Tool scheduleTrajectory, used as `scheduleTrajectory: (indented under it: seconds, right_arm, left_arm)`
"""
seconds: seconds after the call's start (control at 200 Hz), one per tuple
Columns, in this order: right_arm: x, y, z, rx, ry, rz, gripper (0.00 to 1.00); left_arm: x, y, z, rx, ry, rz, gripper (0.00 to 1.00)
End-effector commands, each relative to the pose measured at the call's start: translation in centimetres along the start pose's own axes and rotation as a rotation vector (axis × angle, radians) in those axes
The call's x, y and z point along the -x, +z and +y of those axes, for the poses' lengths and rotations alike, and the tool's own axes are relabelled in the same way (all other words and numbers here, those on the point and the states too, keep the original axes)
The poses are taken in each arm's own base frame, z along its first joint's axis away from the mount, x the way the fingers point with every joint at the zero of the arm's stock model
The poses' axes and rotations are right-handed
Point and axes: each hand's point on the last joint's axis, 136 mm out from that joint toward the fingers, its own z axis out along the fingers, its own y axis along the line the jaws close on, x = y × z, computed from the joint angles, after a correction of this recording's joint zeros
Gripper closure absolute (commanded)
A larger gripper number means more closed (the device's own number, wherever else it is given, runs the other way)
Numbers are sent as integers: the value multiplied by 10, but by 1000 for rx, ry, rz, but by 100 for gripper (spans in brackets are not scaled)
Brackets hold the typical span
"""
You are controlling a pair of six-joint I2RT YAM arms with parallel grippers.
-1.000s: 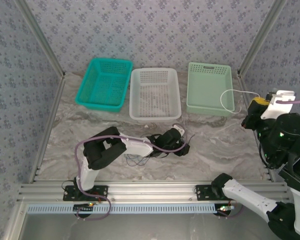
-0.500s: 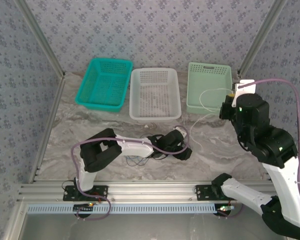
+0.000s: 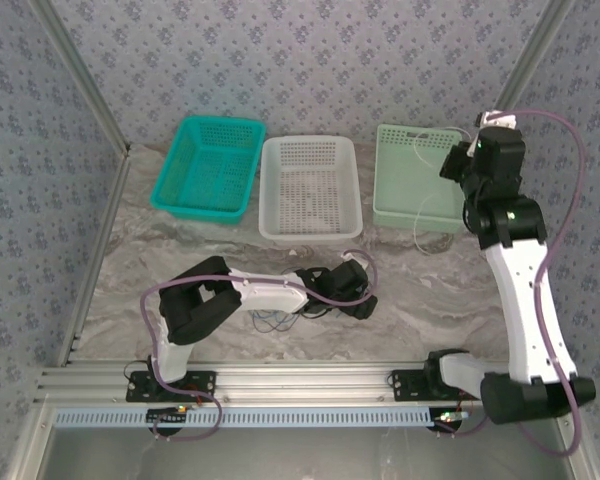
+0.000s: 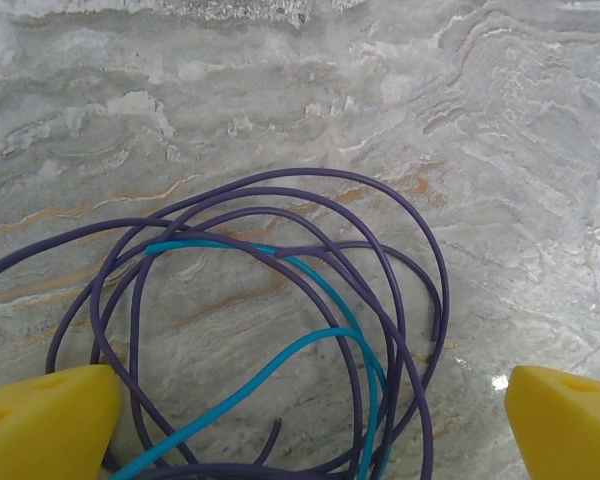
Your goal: Untangle the cables
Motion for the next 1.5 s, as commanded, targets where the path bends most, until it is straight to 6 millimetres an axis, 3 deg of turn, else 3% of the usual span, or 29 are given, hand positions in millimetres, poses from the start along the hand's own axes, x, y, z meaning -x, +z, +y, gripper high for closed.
scheduleTrajectory:
  seconds: [0.0,0.12,0.325,0.5,0.66,0.844,0.969,1.159,1.199,1.229,1.289,1.324,1.394,1.494]
  right_arm:
    - [25,19,13,95,88,-94,100]
    - [26,49,6,89,117,-103,100]
    - [27,82,0,96,148,-103,100]
    - [0,127,7,113,135,-18,100]
    - [-38,166,13,121,103,135,100]
    - [-119,196,-8,11,62,409,100]
    - [-171,204,-21,-14,73,564,100]
    - [-226,195,-36,-65,75,695,100]
    - [-238,193,-41,-83,83,723,93]
    - [-246,190,-44,-89,92,742,81]
    - [-257,188,-48,-97,115,766,45]
    - [-261,187,-48,-86,121,772,32]
    - [-264,184,-45,-60,114,774,19]
    - [-257,177,-38,-29,107,752,10]
  left_arm:
    - [5,-10,-7,6,7,-5,1]
    - [7,-8,-20,-32,21,-9,1]
    - [4,-4,-34,-56,35,-6,2]
    - [5,-4,-31,-38,45,-9,2]
    - [4,-6,-26,-16,46,-11,2]
    - [3,-8,-22,-2,46,-13,2]
    - [2,-8,-21,3,51,-8,2]
    - [0,-7,-19,13,50,-3,2]
    - [1,-7,-19,10,47,-5,2]
    - [1,-7,-20,8,47,-5,2]
    - [0,-7,-20,5,48,-3,2]
    - [0,-7,-21,2,51,-2,2]
    - [0,-7,-21,4,54,0,2]
    - [1,-7,-21,4,53,-1,2]
